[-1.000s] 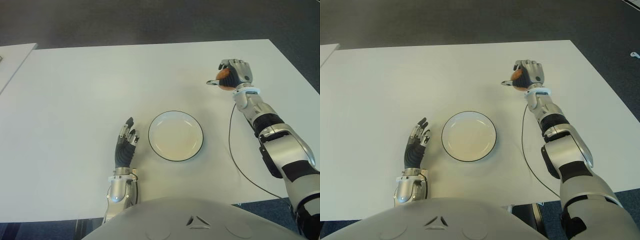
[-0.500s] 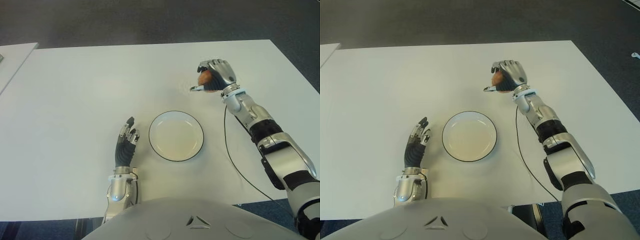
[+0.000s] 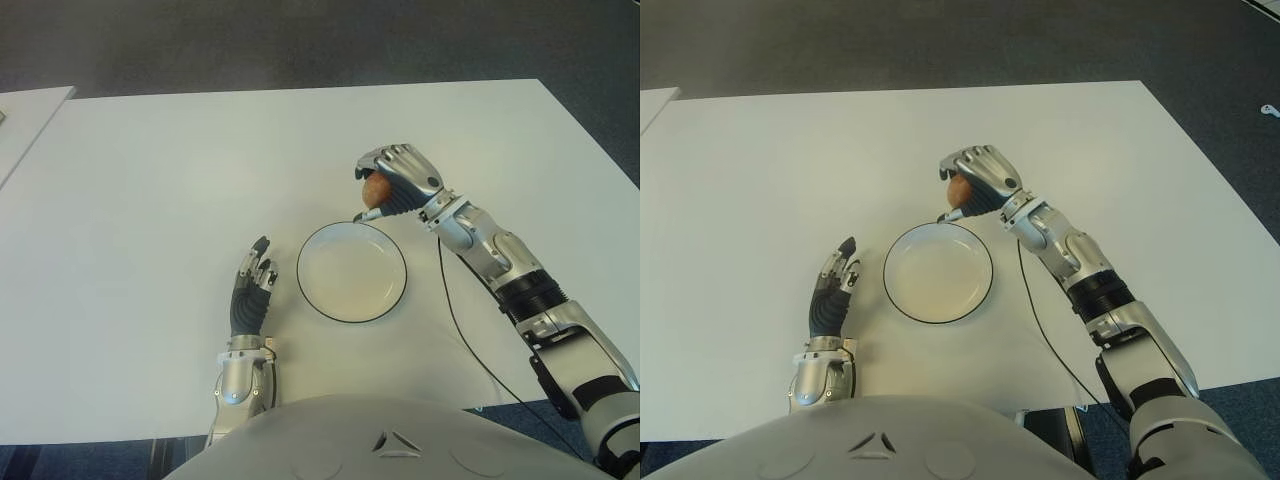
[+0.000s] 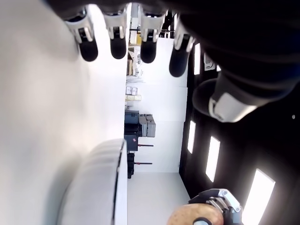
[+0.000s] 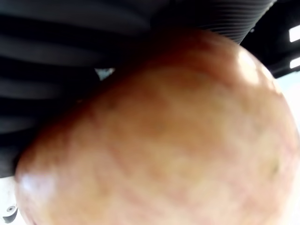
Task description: Put the apples into the plate.
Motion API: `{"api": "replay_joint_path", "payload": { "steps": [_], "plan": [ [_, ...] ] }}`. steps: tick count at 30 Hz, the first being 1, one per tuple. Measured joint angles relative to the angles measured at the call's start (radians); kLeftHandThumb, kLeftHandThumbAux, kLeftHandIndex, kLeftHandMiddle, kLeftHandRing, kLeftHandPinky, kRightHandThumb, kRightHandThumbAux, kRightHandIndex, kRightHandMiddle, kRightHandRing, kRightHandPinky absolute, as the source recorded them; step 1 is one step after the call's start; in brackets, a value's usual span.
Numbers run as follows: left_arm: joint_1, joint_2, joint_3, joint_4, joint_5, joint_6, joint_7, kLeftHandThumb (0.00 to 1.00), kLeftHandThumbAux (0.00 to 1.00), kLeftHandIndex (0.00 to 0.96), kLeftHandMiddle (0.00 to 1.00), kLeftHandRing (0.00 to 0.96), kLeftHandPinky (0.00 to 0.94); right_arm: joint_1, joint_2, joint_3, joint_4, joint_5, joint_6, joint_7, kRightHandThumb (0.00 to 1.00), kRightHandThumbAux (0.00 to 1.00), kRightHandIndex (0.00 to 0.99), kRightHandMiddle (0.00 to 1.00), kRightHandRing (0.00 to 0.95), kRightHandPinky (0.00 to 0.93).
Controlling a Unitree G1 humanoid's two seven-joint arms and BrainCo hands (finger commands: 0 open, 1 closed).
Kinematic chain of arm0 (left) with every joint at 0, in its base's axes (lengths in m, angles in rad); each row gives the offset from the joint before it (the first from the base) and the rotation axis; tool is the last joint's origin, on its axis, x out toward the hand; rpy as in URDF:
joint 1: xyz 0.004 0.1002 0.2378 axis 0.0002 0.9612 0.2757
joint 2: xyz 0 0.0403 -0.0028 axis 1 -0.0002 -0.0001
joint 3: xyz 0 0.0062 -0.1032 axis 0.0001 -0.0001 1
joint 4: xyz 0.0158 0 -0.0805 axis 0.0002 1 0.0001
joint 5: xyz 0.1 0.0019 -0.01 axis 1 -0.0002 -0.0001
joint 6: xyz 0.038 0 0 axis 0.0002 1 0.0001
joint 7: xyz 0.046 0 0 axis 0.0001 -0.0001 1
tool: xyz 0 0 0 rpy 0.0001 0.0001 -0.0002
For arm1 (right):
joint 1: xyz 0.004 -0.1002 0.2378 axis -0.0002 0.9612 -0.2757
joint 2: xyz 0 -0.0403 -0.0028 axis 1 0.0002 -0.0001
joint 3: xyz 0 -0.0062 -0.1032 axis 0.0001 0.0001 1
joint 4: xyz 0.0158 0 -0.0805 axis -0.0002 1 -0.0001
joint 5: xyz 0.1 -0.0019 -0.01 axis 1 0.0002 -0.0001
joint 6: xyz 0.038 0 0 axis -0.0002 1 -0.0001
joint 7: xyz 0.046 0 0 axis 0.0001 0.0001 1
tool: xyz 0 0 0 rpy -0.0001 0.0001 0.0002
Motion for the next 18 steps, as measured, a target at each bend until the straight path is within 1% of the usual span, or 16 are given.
{"api": "replay_joint_path", "payload": {
  "steps": [5,10,13,18],
  "plan": [
    [-0.001,0.000,-0.001,0.001,0.000,-0.003,0.004,0.103,0.496,0.205,0.108,0.068,0.097,0.043,-0.009,0.000,-0.091,-0.018,-0.016,0.040,0.706,0.719,0.440,0.838,0.832,0.794],
    [-0.002,0.000,-0.002,0.001,0.000,-0.001,0.004,0.104,0.498,0.199,0.108,0.070,0.105,0.091,-0.015,0.000,-0.171,-0.029,-0.048,0.068,0.707,0.719,0.440,0.833,0.829,0.791],
    [-0.002,0.001,-0.003,0.000,0.000,0.002,0.004,0.100,0.501,0.188,0.102,0.065,0.099,0.114,-0.019,0.000,-0.211,-0.031,-0.073,0.087,0.707,0.719,0.440,0.837,0.834,0.816],
    [-0.003,0.001,-0.003,0.000,0.000,0.005,0.004,0.088,0.498,0.169,0.091,0.056,0.085,0.132,-0.028,0.000,-0.251,-0.036,-0.112,0.108,0.707,0.719,0.440,0.850,0.849,0.845]
  ]
}}
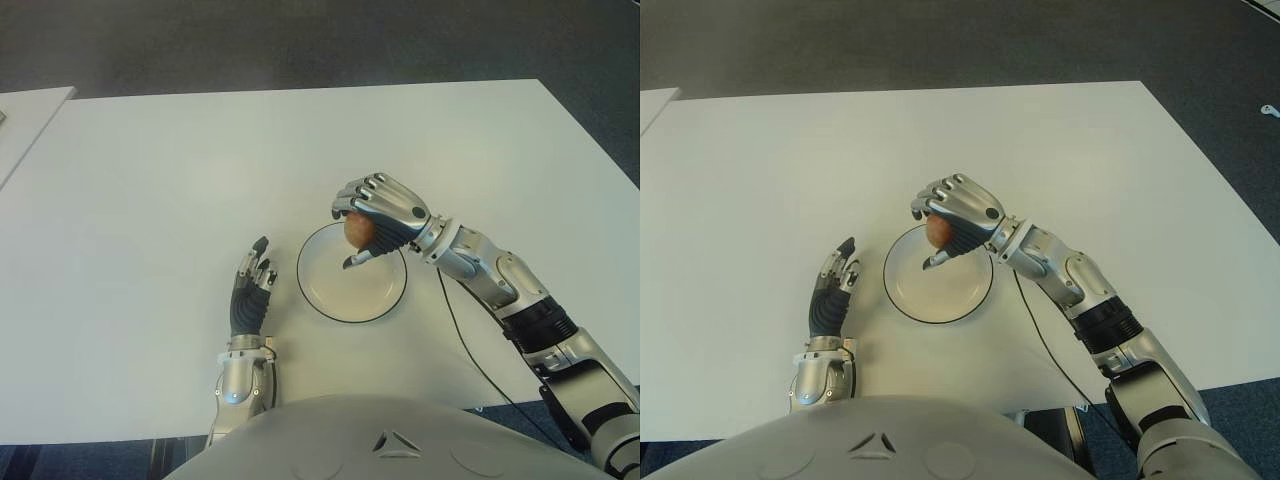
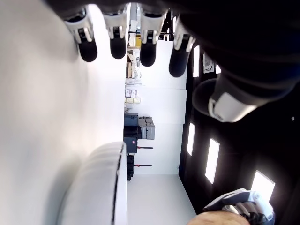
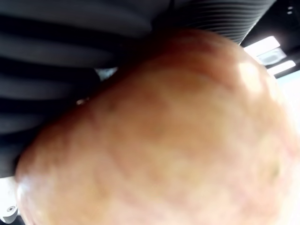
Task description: Put the apples into the plate.
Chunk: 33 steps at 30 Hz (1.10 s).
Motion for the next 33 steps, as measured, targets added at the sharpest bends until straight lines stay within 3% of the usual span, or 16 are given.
{"api": "replay_joint_path", "payload": {
  "steps": [19,33],
  "plan": [
    [-0.018,0.004,-0.006,0.011,0.013,0.000,0.005,0.080,0.510,0.147,0.078,0.048,0.085,0.091,-0.050,0.005,-0.139,-0.053,-0.193,0.077,0.715,0.711,0.442,0.852,0.852,0.855],
    [-0.032,0.006,-0.007,0.032,0.022,-0.013,0.038,0.074,0.504,0.190,0.096,0.059,0.088,0.141,-0.042,0.014,-0.156,-0.085,-0.232,0.119,0.711,0.710,0.442,0.835,0.847,0.851]
  ]
}}
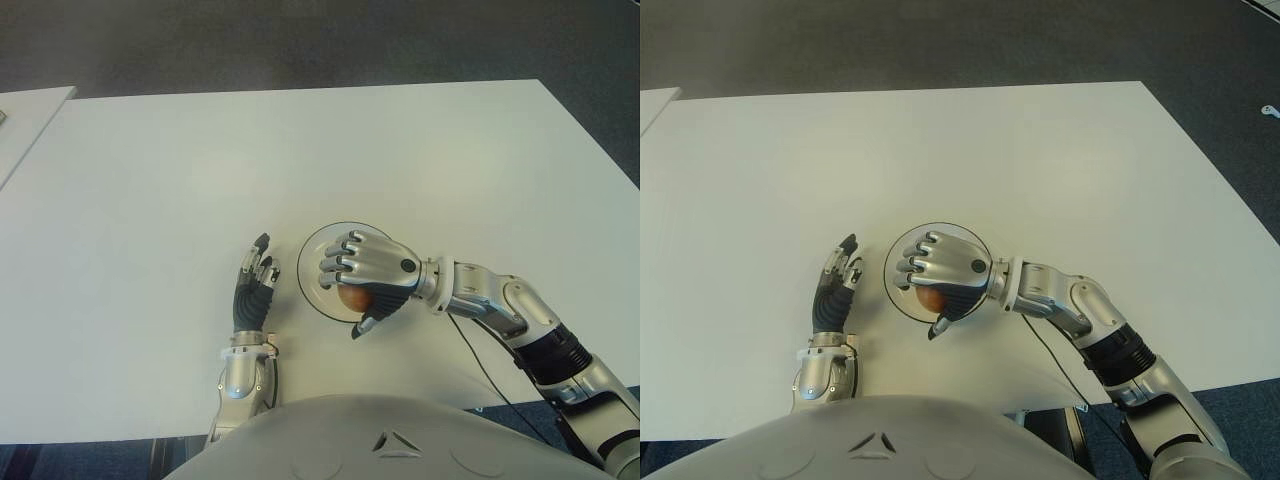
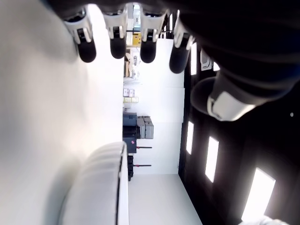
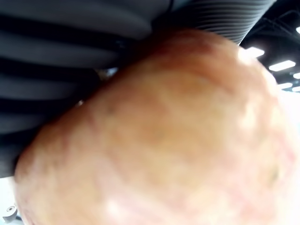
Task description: Put the apples into the plate.
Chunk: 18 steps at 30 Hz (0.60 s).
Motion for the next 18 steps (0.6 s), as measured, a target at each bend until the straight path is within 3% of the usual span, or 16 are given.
{"api": "replay_joint_path", "payload": {
  "steps": [18],
  "plan": [
    [-0.002,0.001,-0.010,-0.011,0.016,0.014,0.024,0.096,0.517,0.192,0.103,0.068,0.099,-0.004,0.026,-0.002,0.028,-0.002,-0.022,0.007,0.712,0.708,0.440,0.817,0.849,0.862]
  ]
}}
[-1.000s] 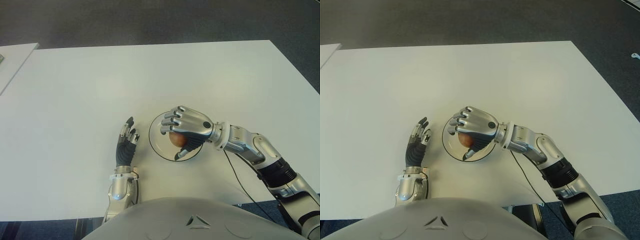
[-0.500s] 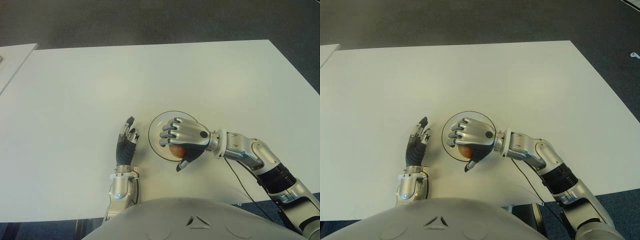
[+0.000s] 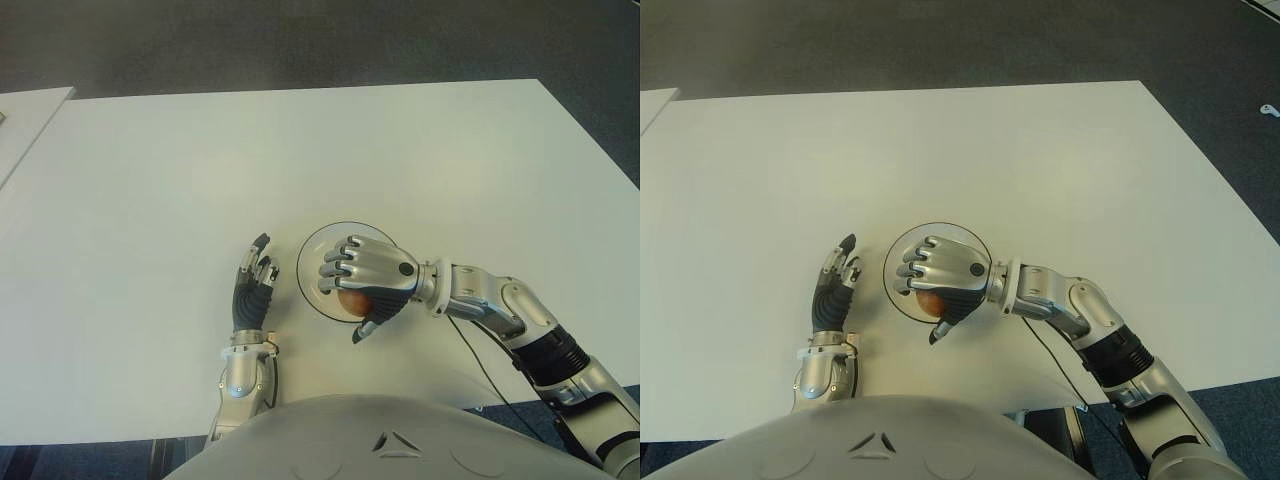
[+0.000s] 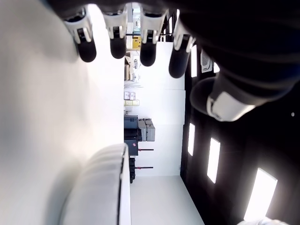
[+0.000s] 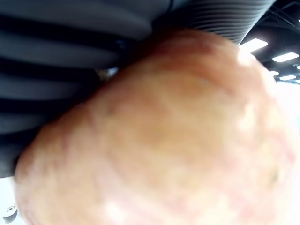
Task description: Put the apples into the plate.
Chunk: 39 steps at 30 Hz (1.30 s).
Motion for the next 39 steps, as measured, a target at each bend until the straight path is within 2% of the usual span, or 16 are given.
{"api": "replay_joint_path", "payload": {
  "steps": [8,10,14,15,16,17,18,19,20,22,25,30,39],
  "plan": [
    [-0.004,0.003,-0.012,-0.005,0.001,0.005,0.004,0.067,0.502,0.165,0.089,0.056,0.080,0.000,0.014,-0.006,0.014,0.001,-0.003,-0.004,0.710,0.709,0.440,0.820,0.849,0.857],
    [-0.004,0.004,-0.014,-0.006,0.000,0.005,0.004,0.067,0.501,0.167,0.088,0.054,0.079,0.000,0.016,-0.007,0.021,0.000,-0.006,-0.007,0.709,0.709,0.440,0.809,0.832,0.826],
    [-0.005,0.005,-0.018,-0.016,-0.001,0.016,0.004,0.070,0.504,0.157,0.085,0.052,0.078,0.000,0.018,-0.009,0.029,0.000,-0.007,-0.015,0.694,0.713,0.435,0.765,0.754,0.667],
    [-0.004,0.005,-0.019,-0.021,-0.001,0.022,0.004,0.069,0.506,0.151,0.084,0.053,0.077,0.000,0.019,-0.010,0.029,-0.001,-0.007,-0.017,0.689,0.715,0.433,0.730,0.698,0.599],
    [-0.004,0.005,-0.019,-0.027,-0.001,0.029,0.004,0.069,0.507,0.149,0.083,0.053,0.077,0.000,0.020,-0.010,0.030,-0.002,-0.007,-0.019,0.687,0.715,0.432,0.717,0.677,0.574],
    [-0.004,0.005,-0.020,-0.031,-0.001,0.034,0.004,0.067,0.511,0.142,0.082,0.054,0.076,0.000,0.020,-0.011,0.031,-0.003,-0.007,-0.020,0.510,0.660,0.429,0.622,0.569,0.478],
    [-0.004,0.005,-0.020,-0.031,0.000,0.039,0.004,0.066,0.514,0.138,0.081,0.054,0.075,0.000,0.020,-0.011,0.032,-0.004,-0.007,-0.020,0.391,0.626,0.427,0.561,0.499,0.416],
    [-0.005,0.005,-0.020,-0.031,0.001,0.044,0.004,0.057,0.522,0.132,0.080,0.056,0.073,0.000,0.020,-0.011,0.032,-0.005,-0.007,-0.020,0.285,0.588,0.345,0.429,0.370,0.308],
    [-0.005,0.005,-0.020,-0.026,0.001,0.045,0.004,0.052,0.525,0.130,0.080,0.056,0.072,0.000,0.019,-0.011,0.032,-0.005,-0.007,-0.020,0.242,0.573,0.305,0.372,0.315,0.261],
    [-0.011,0.006,-0.016,0.002,0.000,0.036,0.004,0.035,0.538,0.124,0.081,0.059,0.071,-0.002,0.016,-0.011,0.032,-0.005,-0.007,-0.012,0.123,0.527,0.170,0.198,0.151,0.124],
    [-0.027,0.006,-0.010,0.032,0.000,0.003,0.004,0.019,0.550,0.119,0.082,0.061,0.074,-0.007,0.007,-0.011,0.032,-0.001,-0.007,0.015,0.048,0.491,0.065,0.070,0.049,0.040],
    [-0.043,0.005,-0.005,0.062,-0.008,-0.031,0.004,0.003,0.575,0.096,0.081,0.060,0.062,-0.020,-0.009,-0.011,0.033,0.031,-0.008,0.067,0.008,0.419,0.011,0.011,0.008,0.006],
    [-0.046,0.003,0.000,0.093,-0.041,-0.101,-0.008,0.000,0.602,0.059,0.072,0.052,0.052,-0.030,-0.027,-0.016,0.036,0.095,-0.008,0.111,0.000,0.320,0.000,0.000,0.000,0.000]
  ]
}}
